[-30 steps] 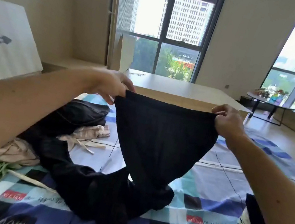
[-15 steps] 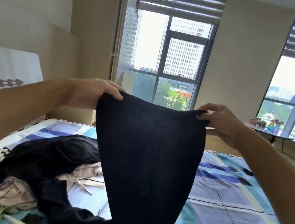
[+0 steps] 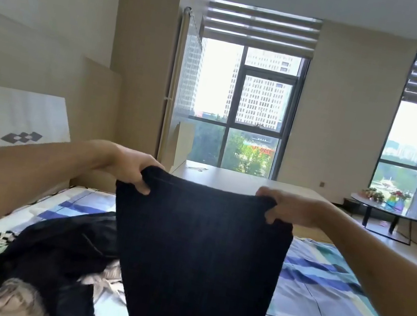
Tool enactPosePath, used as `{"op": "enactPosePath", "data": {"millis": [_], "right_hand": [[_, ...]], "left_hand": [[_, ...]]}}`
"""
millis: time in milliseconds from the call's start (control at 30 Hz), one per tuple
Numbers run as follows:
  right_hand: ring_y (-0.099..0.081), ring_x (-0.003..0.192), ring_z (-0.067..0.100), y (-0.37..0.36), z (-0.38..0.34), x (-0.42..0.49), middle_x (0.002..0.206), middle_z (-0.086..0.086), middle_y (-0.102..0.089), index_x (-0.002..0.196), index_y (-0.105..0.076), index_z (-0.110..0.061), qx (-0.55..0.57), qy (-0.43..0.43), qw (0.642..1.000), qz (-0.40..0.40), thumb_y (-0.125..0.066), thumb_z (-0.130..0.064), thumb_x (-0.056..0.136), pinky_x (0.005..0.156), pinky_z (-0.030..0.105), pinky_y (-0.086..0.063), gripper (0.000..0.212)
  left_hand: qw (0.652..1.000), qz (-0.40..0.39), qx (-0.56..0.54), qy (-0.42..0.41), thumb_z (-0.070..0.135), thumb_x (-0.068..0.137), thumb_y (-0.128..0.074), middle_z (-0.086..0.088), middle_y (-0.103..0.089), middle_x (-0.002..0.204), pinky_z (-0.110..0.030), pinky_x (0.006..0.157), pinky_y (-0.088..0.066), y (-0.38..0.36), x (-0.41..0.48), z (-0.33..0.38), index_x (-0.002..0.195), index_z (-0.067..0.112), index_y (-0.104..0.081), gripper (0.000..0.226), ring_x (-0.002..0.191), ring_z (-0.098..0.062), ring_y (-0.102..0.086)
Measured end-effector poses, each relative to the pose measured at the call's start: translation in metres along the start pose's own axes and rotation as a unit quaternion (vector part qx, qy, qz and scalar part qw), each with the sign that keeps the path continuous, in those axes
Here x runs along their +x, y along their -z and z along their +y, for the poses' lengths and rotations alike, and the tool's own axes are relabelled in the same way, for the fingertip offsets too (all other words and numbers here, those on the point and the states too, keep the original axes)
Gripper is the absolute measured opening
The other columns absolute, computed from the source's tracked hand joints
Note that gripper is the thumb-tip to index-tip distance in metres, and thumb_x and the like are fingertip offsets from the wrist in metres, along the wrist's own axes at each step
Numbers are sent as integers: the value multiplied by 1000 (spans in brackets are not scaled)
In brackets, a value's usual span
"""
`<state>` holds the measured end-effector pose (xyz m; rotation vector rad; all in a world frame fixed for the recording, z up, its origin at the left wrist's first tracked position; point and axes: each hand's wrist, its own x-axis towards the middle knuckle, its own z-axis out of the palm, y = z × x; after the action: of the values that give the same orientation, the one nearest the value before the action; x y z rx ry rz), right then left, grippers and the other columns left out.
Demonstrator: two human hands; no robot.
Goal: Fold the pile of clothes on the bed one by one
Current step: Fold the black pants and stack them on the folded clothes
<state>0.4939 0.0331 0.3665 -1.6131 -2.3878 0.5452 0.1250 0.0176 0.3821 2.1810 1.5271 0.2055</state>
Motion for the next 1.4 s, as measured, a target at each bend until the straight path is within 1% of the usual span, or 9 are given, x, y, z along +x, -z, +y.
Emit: {"op": "enactPosePath", "data": {"millis": [67,167,300,433,667,867,1000,1133,1400], "right_hand": [[-61,93,30,46,-15,18,95,9,-61,99,-58,-14,49,63,972,222,-53,9,84,68,29,-48,28],[-50,78,22,134,-61,15,85,7,-56,90,-56,-14,148,141,811,548,-47,5,79,60,27,-37,24],[-47,78,19,205,-110,-24,87,2,-54,90,-53,-24,194,161,716,651,-37,-1,72,66,26,-36,33],[-51,76,22,210,-100,-45,87,4,-55,91,-55,-22,146,133,750,632,-43,-1,74,63,28,-37,30],[-61,73,22,176,-75,-60,76,4,-64,79,-66,-21,245,161,860,418,-63,1,79,60,23,-48,21],[-64,94,28,131,-74,-53,102,18,-70,106,-68,-2,356,167,870,299,-58,1,86,79,36,-52,23],[-63,86,26,88,-106,-45,92,15,-67,96,-63,-2,432,163,853,244,-52,3,84,81,39,-50,17],[-59,77,23,57,-122,-40,83,9,-62,84,-61,-9,481,160,841,189,-56,-12,81,69,34,-50,7],[-68,85,31,51,-89,-39,96,19,-71,100,-66,-5,313,157,911,215,-55,8,74,74,41,-56,31]], "left_hand": [[980,179,76,-43,1,91,-62,-6,-71,99,-50,93,-53,43,10,22,97,24,-67,24,101,-30,-66],[884,441,85,-129,-3,89,-58,-2,-59,78,-41,74,-52,121,-7,94,78,22,-57,27,83,-25,-59],[823,530,103,-176,-5,85,-55,4,-48,67,-31,62,-37,179,-41,170,66,20,-48,32,77,-23,-54],[846,494,88,-181,0,88,-63,-3,-57,73,-29,59,-42,188,-53,174,73,11,-57,19,77,-25,-58],[914,373,-8,-160,20,87,-77,-9,-73,107,-43,95,-54,149,-68,146,110,11,-72,25,103,-27,-68],[992,93,-23,-87,34,89,-65,2,-72,116,-22,81,-57,94,-86,140,122,17,-64,38,110,-19,-68],[979,125,-91,-136,55,78,-74,0,-68,124,-36,98,-55,42,-61,156,127,25,-60,59,112,-20,-68],[960,155,-132,-191,18,94,-67,-7,-73,116,-51,95,-56,2,-34,168,123,11,-64,30,106,-25,-71],[944,182,-211,-180,26,99,-63,-5,-75,107,-39,91,-59,-8,-44,169,114,12,-67,21,97,-21,-74]]}}
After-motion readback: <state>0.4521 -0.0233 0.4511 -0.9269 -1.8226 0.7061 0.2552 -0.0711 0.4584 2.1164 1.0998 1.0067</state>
